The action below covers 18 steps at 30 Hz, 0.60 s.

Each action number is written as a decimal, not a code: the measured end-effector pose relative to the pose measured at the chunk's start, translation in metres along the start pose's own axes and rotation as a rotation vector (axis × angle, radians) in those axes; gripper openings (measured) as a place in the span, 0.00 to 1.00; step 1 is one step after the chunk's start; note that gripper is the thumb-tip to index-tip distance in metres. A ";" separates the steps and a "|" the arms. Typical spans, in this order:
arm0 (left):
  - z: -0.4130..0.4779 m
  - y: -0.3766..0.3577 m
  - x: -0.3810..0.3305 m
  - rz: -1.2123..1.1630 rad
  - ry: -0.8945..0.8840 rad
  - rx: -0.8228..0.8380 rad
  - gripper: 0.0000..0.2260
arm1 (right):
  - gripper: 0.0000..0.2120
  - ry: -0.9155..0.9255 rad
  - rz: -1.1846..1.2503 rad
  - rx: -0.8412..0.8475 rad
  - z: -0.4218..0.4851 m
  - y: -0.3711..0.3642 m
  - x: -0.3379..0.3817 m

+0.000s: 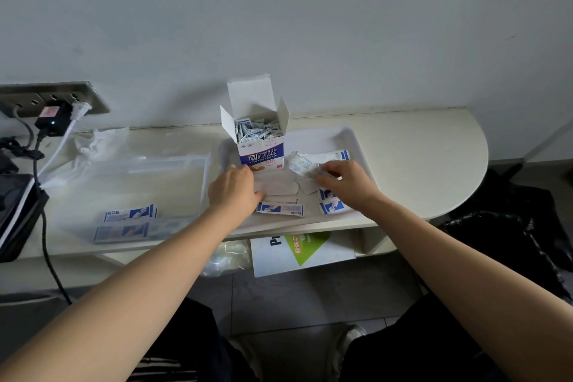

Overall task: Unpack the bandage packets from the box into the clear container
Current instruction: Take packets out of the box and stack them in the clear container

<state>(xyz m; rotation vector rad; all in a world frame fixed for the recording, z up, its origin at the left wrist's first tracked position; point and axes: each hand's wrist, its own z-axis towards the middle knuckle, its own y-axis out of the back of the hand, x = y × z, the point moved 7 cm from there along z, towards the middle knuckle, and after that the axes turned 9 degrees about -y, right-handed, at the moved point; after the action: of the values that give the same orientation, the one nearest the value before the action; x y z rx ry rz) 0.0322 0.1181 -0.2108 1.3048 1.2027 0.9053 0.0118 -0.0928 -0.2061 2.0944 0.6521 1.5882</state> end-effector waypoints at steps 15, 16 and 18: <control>-0.021 0.039 -0.011 -0.329 -0.354 -0.374 0.08 | 0.05 -0.209 0.540 0.172 0.007 -0.005 -0.011; -0.025 0.044 -0.016 -0.286 -0.407 -0.422 0.09 | 0.06 -0.213 0.566 0.186 0.008 -0.006 -0.010; -0.033 0.052 -0.028 -0.172 -0.521 -0.516 0.09 | 0.06 -0.221 0.630 0.231 0.006 -0.008 -0.007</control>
<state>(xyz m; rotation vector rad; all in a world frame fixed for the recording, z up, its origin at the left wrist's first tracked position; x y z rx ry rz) 0.0025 0.1036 -0.1520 0.9183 0.6060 0.6354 0.0153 -0.0911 -0.2177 2.7872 0.0941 1.5920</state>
